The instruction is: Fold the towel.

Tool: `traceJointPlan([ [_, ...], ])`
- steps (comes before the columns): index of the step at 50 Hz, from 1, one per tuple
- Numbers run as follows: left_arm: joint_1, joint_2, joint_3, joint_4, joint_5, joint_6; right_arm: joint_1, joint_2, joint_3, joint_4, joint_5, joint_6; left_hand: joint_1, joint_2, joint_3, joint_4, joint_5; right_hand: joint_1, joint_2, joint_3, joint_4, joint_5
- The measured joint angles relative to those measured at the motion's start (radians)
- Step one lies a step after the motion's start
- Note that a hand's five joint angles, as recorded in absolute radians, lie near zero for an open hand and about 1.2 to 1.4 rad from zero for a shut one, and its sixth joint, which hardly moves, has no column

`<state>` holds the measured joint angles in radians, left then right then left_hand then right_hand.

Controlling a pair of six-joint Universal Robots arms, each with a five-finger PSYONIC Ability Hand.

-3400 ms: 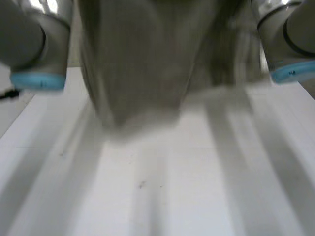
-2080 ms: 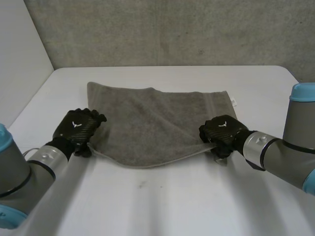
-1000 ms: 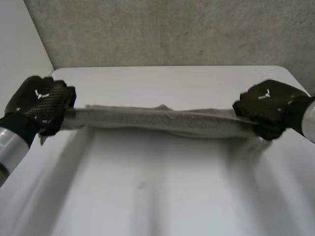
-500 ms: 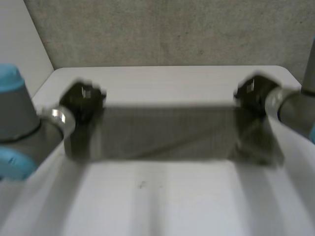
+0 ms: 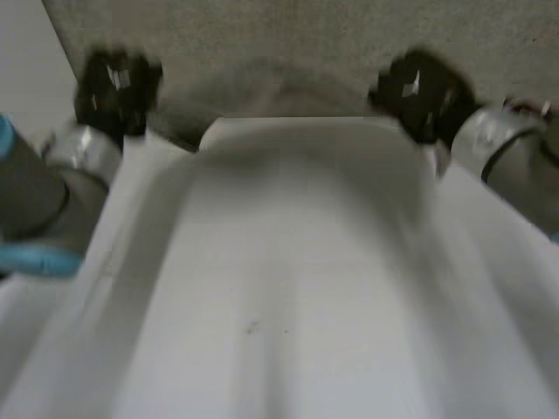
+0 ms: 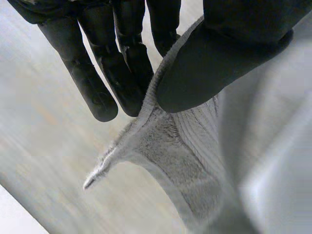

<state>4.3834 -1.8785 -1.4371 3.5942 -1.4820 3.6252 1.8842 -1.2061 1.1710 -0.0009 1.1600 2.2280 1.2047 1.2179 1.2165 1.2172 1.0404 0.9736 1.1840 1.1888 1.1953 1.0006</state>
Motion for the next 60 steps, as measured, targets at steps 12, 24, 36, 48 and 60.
traceJointPlan([
  [12, 0.056, -0.036, -0.424, 0.092, 0.069, 0.008, -0.053, 0.176, 0.169, 0.214, -0.053, -0.074, 0.000, 0.000, 0.000, 0.000, 0.000, 0.000, 0.000, 0.000, 0.000, 0.000],
  [24, 0.097, 0.002, -0.507, 0.116, 0.069, 0.006, -0.101, 0.185, 0.265, 0.176, -0.058, 0.245, 0.000, 0.000, 0.000, 0.000, 0.000, -0.365, -0.485, -0.493, -0.502, -0.471],
  [36, 0.095, 0.051, -0.527, 0.116, 0.068, 0.002, -0.192, 0.092, 0.482, -0.043, -0.024, 0.596, 0.000, 0.000, 0.000, 0.000, 0.000, -0.413, -0.525, -0.550, -0.562, -0.539],
  [48, 0.099, 0.049, -0.530, 0.117, 0.068, -0.002, -0.273, 0.070, 0.619, -0.167, 0.040, 0.618, 0.000, 0.000, 0.000, 0.000, 0.000, -0.266, -0.359, -0.380, -0.387, -0.384],
  [60, 0.095, 0.082, -0.556, 0.099, 0.068, 0.003, -0.302, -0.006, 0.592, -0.155, 0.059, 0.526, 0.000, 0.000, 0.000, 0.000, 0.000, 0.005, -0.003, -0.003, -0.004, -0.038],
])
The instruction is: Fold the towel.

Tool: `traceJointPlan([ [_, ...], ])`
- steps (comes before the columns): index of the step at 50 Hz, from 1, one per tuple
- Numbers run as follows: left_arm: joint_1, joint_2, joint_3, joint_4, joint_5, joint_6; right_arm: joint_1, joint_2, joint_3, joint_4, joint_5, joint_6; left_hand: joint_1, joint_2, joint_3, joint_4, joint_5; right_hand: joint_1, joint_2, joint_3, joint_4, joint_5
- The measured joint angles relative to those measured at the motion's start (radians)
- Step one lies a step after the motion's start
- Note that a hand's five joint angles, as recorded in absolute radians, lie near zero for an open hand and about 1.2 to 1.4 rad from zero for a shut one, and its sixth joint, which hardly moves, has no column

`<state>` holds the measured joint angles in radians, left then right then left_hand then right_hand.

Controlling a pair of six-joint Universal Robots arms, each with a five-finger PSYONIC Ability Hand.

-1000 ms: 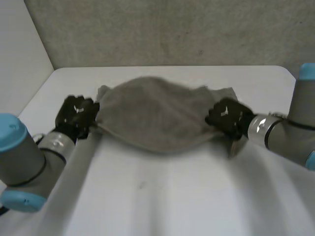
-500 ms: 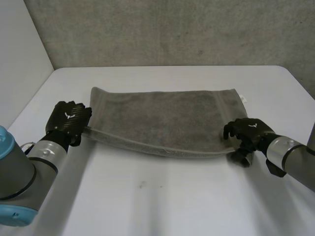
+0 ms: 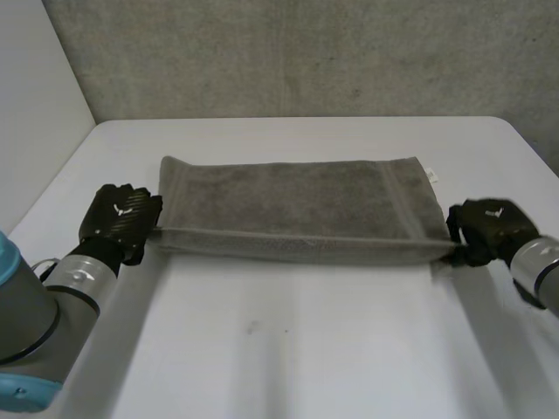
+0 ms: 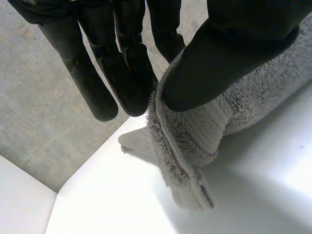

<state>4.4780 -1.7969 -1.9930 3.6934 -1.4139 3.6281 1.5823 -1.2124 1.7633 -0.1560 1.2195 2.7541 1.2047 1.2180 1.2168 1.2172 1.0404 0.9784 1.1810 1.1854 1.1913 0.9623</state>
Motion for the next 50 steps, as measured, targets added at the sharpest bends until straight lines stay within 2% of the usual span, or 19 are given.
traceJointPlan([
  [5, -0.002, 0.072, -0.027, -0.058, -0.001, 0.008, 0.001, -0.094, -0.019, 0.085, -0.016, -0.144, 0.000, 0.000, 0.000, 0.000, 0.000, 0.000, 0.000, 0.000, 0.000, 0.000],
  [7, -0.002, 0.072, -0.027, -0.058, -0.001, 0.008, 0.001, -0.094, -0.019, 0.085, -0.016, -0.144, 0.000, 0.000, 0.000, 0.000, 0.000, 0.000, 0.000, 0.000, 0.000, 0.000],
  [9, 0.000, 0.155, -0.046, -0.175, -0.002, 0.022, 0.000, -0.177, -0.027, 0.222, -0.027, -0.346, 0.000, 0.000, 0.000, 0.000, 0.000, 0.000, 0.000, 0.000, 0.000, 0.001],
  [10, 0.004, 0.200, -0.055, -0.260, -0.002, 0.035, -0.001, -0.187, -0.027, 0.251, -0.027, -0.386, 0.000, 0.000, 0.000, 0.000, 0.000, 0.000, 0.000, 0.000, 0.000, 0.001],
  [11, 0.007, 0.218, -0.058, -0.299, -0.001, 0.041, -0.009, -0.212, -0.026, 0.347, -0.026, -0.516, 0.000, 0.000, 0.000, 0.000, 0.000, 0.000, 0.000, 0.000, 0.001, 0.001],
  [15, 0.026, 0.319, -0.075, -0.538, 0.002, 0.104, -0.052, -0.247, -0.020, 0.603, -0.011, -0.834, 0.000, 0.000, 0.000, 0.000, 0.000, 0.000, 0.000, 0.000, 0.003, 0.001],
  [18, 0.037, 0.359, -0.082, -0.646, 0.010, 0.154, -0.088, -0.255, -0.027, 0.744, -0.005, -0.990, 0.000, 0.000, 0.000, 0.000, 0.000, 0.000, 0.000, 0.000, 0.003, 0.001],
  [20, 0.041, 0.367, -0.083, -0.666, 0.015, 0.173, -0.098, -0.255, -0.035, 0.777, -0.004, -1.024, 0.000, 0.000, 0.000, 0.000, 0.000, 0.000, 0.000, 0.000, 0.003, 0.001],
  [24, 0.047, 0.360, -0.077, -0.649, 0.025, 0.199, -0.106, -0.244, -0.064, 0.786, -0.003, -1.031, 0.000, 0.000, 0.000, 0.000, 0.000, 0.000, 0.000, 0.000, 0.003, 0.007],
  [30, 0.029, 0.217, -0.006, -0.473, 0.021, 0.207, -0.045, -0.138, -0.166, 0.626, 0.017, -0.899, 0.000, 0.000, 0.000, 0.000, 0.000, 0.000, 0.000, 0.000, 0.003, 0.017],
  [32, 0.029, 0.217, -0.006, -0.473, 0.021, 0.207, -0.045, -0.138, -0.166, 0.626, 0.017, -0.899, 0.000, 0.000, 0.000, 0.000, 0.000, 0.000, 0.000, 0.000, 0.003, 0.017],
  [34, 0.003, 0.099, 0.069, -0.390, 0.016, 0.202, 0.011, -0.060, -0.229, 0.543, 0.050, -0.840, 0.000, 0.000, 0.000, 0.000, 0.000, 0.000, 0.000, 0.000, 0.003, 0.019],
  [37, -0.010, 0.054, 0.101, -0.366, 0.014, 0.202, 0.048, -0.007, -0.268, 0.500, 0.080, -0.816, 0.000, 0.000, 0.000, 0.000, 0.000, 0.000, 0.000, 0.000, 0.004, 0.024],
  [40, -0.051, -0.082, 0.209, -0.302, 0.007, 0.204, 0.114, 0.100, -0.342, 0.420, 0.145, -0.790, 0.003, 0.000, 0.000, 0.000, 0.000, 0.000, 0.000, 0.000, 0.004, 0.028],
  [47, -0.095, -0.260, 0.374, -0.207, -0.034, 0.209, 0.159, 0.230, -0.417, 0.270, 0.202, -0.785, 0.003, 0.000, 0.000, 0.000, 0.000, 0.000, 0.003, 0.003, 0.004, 0.031],
  [50, -0.112, -0.351, 0.472, -0.160, -0.064, 0.211, 0.172, 0.292, -0.450, 0.156, 0.218, -0.787, 0.003, 0.000, 0.000, 0.000, 0.000, 0.000, 0.003, 0.003, 0.004, 0.031],
])
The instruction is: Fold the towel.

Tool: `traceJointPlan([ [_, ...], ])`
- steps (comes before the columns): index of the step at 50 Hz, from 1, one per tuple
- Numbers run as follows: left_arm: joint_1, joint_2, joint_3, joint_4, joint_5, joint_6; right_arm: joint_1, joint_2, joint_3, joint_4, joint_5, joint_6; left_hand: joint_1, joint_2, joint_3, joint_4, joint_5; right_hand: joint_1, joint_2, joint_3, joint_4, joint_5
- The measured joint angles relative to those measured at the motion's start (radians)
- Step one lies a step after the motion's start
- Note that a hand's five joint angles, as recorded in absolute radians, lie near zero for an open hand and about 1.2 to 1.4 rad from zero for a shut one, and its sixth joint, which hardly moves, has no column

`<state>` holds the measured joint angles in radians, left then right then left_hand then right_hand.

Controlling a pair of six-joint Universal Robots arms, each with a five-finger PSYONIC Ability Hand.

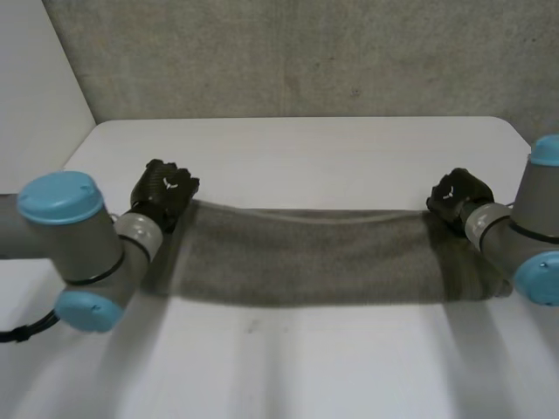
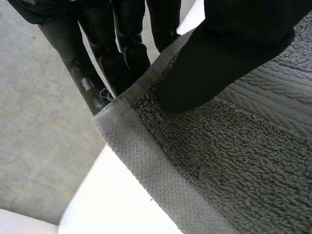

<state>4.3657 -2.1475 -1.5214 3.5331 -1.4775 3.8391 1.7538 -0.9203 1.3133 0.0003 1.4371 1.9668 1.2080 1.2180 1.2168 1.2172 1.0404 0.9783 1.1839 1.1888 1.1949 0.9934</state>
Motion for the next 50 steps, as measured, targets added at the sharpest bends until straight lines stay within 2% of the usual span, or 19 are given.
traceJointPlan([
  [6, -0.015, -0.119, 0.138, 0.027, -0.028, 0.002, 0.006, 0.067, -0.048, -0.135, 0.005, -0.001, 0.000, 0.000, 0.000, 0.000, 0.000, 0.000, 0.000, 0.000, 0.000, 0.000],
  [14, -0.018, -0.200, 0.233, 0.023, -0.049, 0.002, 0.015, 0.126, -0.111, -0.178, 0.003, 0.000, 0.000, 0.000, 0.000, 0.000, 0.000, 0.000, 0.000, 0.000, 0.000, 0.001],
  [15, -0.018, -0.205, 0.238, 0.022, -0.049, 0.002, 0.016, 0.133, -0.119, -0.179, 0.002, 0.000, 0.000, 0.000, 0.000, 0.000, 0.000, -0.023, -0.023, -0.024, -0.024, -0.021],
  [16, -0.019, -0.213, 0.245, 0.022, -0.050, 0.002, 0.017, 0.141, -0.128, -0.178, 0.002, 0.000, 0.000, 0.000, 0.000, 0.000, 0.000, -0.168, -0.210, -0.212, -0.215, -0.181],
  [17, -0.019, -0.218, 0.250, 0.022, -0.050, 0.002, 0.019, 0.151, -0.136, -0.178, 0.002, 0.000, -0.125, -0.119, -0.119, -0.119, -0.114, -0.374, -0.445, -0.422, -0.426, -0.379],
  [19, -0.021, -0.222, 0.253, 0.022, -0.050, 0.002, 0.020, 0.157, -0.143, -0.179, 0.002, 0.001, -0.339, -0.306, -0.299, -0.302, -0.299, -0.544, -0.622, -0.619, -0.605, -0.555],
  [20, -0.023, -0.223, 0.253, 0.022, -0.050, 0.002, 0.021, 0.160, -0.145, -0.179, 0.002, 0.002, -0.545, -0.511, -0.475, -0.482, -0.479, -0.682, -0.805, -0.787, -0.792, -0.744],
  [21, -0.025, -0.223, 0.253, 0.022, -0.050, 0.002, 0.022, 0.161, -0.147, -0.181, 0.003, 0.006, -0.545, -0.511, -0.475, -0.482, -0.479, -0.738, -0.891, -0.894, -0.892, -0.845],
  [22, -0.025, -0.223, 0.253, 0.022, -0.050, 0.002, 0.022, 0.161, -0.147, -0.181, 0.003, 0.006, -0.545, -0.511, -0.475, -0.482, -0.479, -0.738, -0.891, -0.894, -0.892, -0.845],
  [23, -0.032, -0.218, 0.247, 0.022, -0.051, 0.002, 0.023, 0.151, -0.146, -0.187, 0.004, 0.032, -0.925, -0.929, -0.924, -0.922, -0.912, -0.769, -0.949, -0.973, -0.964, -0.919],
  [25, -0.036, -0.210, 0.242, 0.022, -0.051, 0.000, 0.022, 0.139, -0.142, -0.190, 0.005, 0.055, -0.960, -0.979, -0.975, -0.978, -0.959, -0.769, -0.949, -0.975, -0.964, -0.920],
  [32, -0.048, -0.098, 0.160, 0.024, -0.051, -0.028, 0.012, 0.011, -0.083, -0.193, -0.005, 0.279, -1.025, -1.041, -1.040, -1.039, -1.006, -0.769, -0.949, -0.975, -0.965, -0.924],
  [33, -0.048, -0.054, 0.127, 0.026, -0.051, -0.049, 0.007, -0.042, -0.050, -0.190, -0.014, 0.365, -1.025, -1.044, -1.043, -1.043, -1.009, -0.769, -0.949, -0.975, -0.964, -0.924],
  [38, -0.048, 0.062, 0.036, 0.028, -0.049, -0.134, -0.018, -0.137, 0.026, -0.170, -0.052, 0.497, -1.030, -1.049, -1.047, -1.046, -1.011, -0.769, -0.949, -0.975, -0.965, -0.925],
  [39, -0.048, 0.115, -0.009, 0.029, -0.048, -0.186, -0.049, -0.186, 0.076, -0.143, -0.090, 0.553, -1.030, -1.051, -1.047, -1.048, -1.011, -0.769, -0.949, -0.975, -0.965, -0.925],
  [43, -0.046, 0.200, -0.086, 0.028, -0.045, -0.282, -0.110, -0.243, 0.145, -0.084, -0.159, 0.603, -1.030, -1.051, -1.047, -1.048, -1.011, -0.769, -0.949, -0.975, -0.965, -0.925],
  [44, -0.043, 0.241, -0.129, 0.028, -0.042, -0.335, -0.149, -0.270, 0.180, -0.045, -0.201, 0.617, -1.030, -1.052, -1.047, -1.049, -1.011, -0.769, -0.949, -0.975, -0.965, -0.925],
  [49, -0.039, 0.303, -0.200, 0.028, -0.039, -0.411, -0.217, -0.304, 0.225, 0.006, -0.272, 0.626, -1.030, -1.052, -1.047, -1.049, -1.011, -0.769, -0.949, -0.975, -0.965, -0.925],
  [50, -0.036, 0.322, -0.227, 0.030, -0.038, -0.432, -0.252, -0.317, 0.241, 0.022, -0.313, 0.623, -1.030, -1.052, -1.047, -1.049, -1.011, -0.769, -0.949, -0.975, -0.965, -0.925],
])
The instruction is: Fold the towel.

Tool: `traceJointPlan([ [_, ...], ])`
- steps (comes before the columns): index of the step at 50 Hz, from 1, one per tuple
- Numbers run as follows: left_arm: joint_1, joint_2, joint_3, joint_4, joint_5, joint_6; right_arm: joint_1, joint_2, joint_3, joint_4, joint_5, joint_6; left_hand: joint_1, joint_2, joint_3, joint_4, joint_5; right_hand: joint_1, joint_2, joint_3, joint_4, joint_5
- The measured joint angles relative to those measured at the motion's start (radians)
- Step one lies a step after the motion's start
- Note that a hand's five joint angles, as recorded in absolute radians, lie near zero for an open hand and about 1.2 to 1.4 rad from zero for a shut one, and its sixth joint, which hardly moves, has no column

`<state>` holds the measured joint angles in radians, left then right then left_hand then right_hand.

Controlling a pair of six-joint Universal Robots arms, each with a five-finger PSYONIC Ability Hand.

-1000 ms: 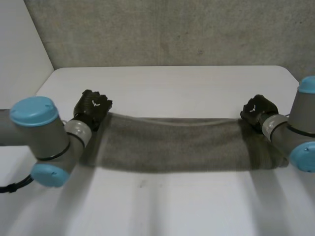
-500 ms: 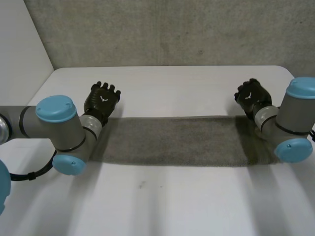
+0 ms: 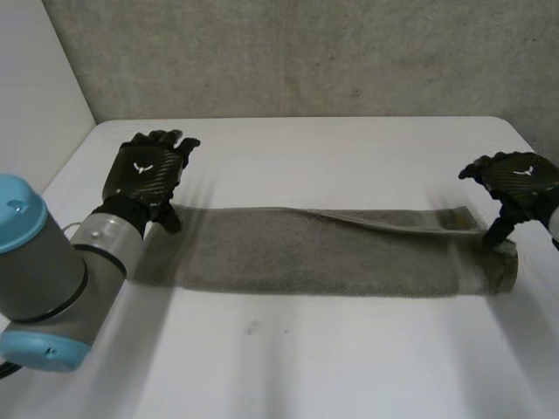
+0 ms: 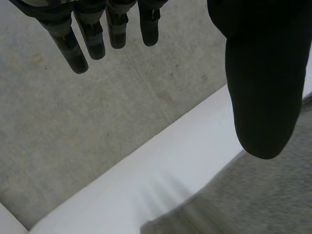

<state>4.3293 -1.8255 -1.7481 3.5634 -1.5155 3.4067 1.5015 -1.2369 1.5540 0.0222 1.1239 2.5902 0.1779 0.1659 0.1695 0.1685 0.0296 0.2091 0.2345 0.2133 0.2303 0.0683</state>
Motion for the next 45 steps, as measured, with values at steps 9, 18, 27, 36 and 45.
traceJointPlan([
  [9, 0.006, 0.019, -0.046, 0.019, 0.001, -0.018, -0.042, 0.039, -0.035, -0.029, -0.065, -0.016, 0.000, 0.000, 0.000, 0.000, 0.000, 0.000, 0.000, 0.000, 0.000, -0.001],
  [18, 0.011, 0.010, -0.067, 0.038, 0.000, -0.014, -0.020, 0.121, -0.120, -0.194, -0.038, -0.084, 0.000, 0.000, 0.000, 0.000, 0.000, 0.000, 0.000, 0.000, 0.000, -0.003],
  [27, 0.015, 0.000, -0.084, 0.067, -0.001, -0.013, -0.006, 0.158, -0.138, -0.336, 0.006, -0.139, 0.000, 0.000, 0.000, 0.000, 0.000, 0.000, 0.000, 0.000, 0.000, -0.003],
  [36, 0.017, 0.001, -0.093, 0.070, -0.001, -0.015, -0.012, 0.111, -0.059, -0.209, 0.084, -0.127, 0.000, 0.000, 0.000, 0.000, 0.000, 0.000, 0.000, 0.000, 0.000, -0.004],
  [45, 0.014, 0.006, -0.109, 0.068, 0.000, -0.018, -0.051, 0.056, 0.108, -0.013, 0.016, -0.134, 0.000, 0.000, 0.000, 0.000, 0.000, 0.070, 0.087, 0.115, 0.095, 0.081],
])
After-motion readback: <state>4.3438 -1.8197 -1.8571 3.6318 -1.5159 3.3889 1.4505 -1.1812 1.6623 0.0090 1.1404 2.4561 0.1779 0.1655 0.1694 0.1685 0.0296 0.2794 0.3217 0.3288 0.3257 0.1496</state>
